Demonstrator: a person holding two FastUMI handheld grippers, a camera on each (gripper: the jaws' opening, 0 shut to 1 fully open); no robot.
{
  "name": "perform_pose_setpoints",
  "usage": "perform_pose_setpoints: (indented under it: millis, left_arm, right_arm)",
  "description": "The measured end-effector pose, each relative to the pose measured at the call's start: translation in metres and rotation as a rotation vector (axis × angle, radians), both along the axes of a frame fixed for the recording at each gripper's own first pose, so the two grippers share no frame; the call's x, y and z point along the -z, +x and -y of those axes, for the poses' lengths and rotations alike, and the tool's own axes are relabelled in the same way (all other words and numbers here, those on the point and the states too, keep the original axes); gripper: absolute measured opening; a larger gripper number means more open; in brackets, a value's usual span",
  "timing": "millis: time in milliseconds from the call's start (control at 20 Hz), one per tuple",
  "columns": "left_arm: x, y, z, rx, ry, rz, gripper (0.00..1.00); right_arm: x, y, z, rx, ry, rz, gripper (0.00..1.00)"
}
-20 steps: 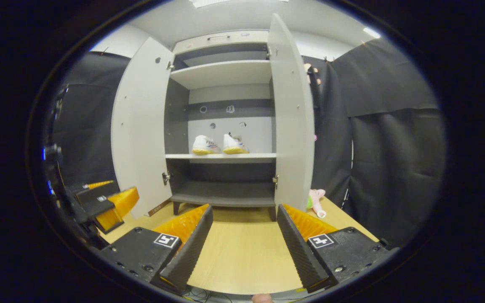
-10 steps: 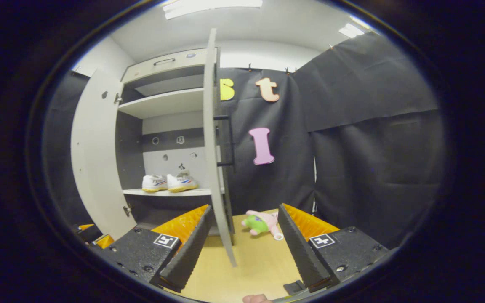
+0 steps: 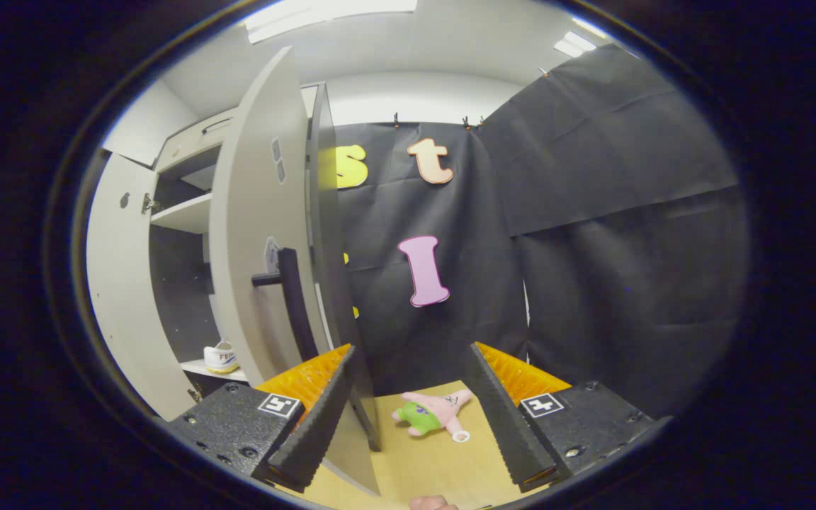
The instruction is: Grab one shoe with the right hand and put it into the shoe cabinet, grab the other shoe with the left hand and put it into the shoe cabinet; then close the right door with the right hand and the left door with the left hand.
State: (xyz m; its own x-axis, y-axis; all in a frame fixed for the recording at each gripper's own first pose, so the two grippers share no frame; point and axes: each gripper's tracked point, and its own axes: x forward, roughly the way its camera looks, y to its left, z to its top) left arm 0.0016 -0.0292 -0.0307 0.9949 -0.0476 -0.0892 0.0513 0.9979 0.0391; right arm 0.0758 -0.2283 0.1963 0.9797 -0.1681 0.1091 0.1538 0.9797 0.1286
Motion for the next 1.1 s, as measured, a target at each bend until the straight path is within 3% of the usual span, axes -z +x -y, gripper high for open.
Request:
perform_pose_setpoints:
  millis: [300,550,600,650,1100]
  left_arm:
    - [0.009,-0.003,-0.004,-0.027,-0.005,-0.029,0.89]
    - [0.015,0.001,0.001,-0.015,-0.008,-0.049,0.89]
    - [0.013,0.002,0.002,-0.013,-0.008,-0.047,0.89]
    - [0.012,0.002,0.003,-0.011,-0.008,-0.042,0.89]
    - [0.014,-0.001,-0.016,-0.026,-0.014,-0.036,0.89]
  right_arm:
    - [-0.022,0.038,0.001,0.018,-0.064,-0.02,0.98]
    - [-0.021,0.041,-0.008,-0.011,-0.05,-0.03,0.97]
    - [-0.021,0.039,-0.009,-0.006,-0.047,-0.032,0.91]
    - [-0.02,0.04,-0.014,-0.009,-0.052,-0.033,0.96]
    - [-0.022,0.037,-0.077,-0.062,-0.098,-0.009,0.95]
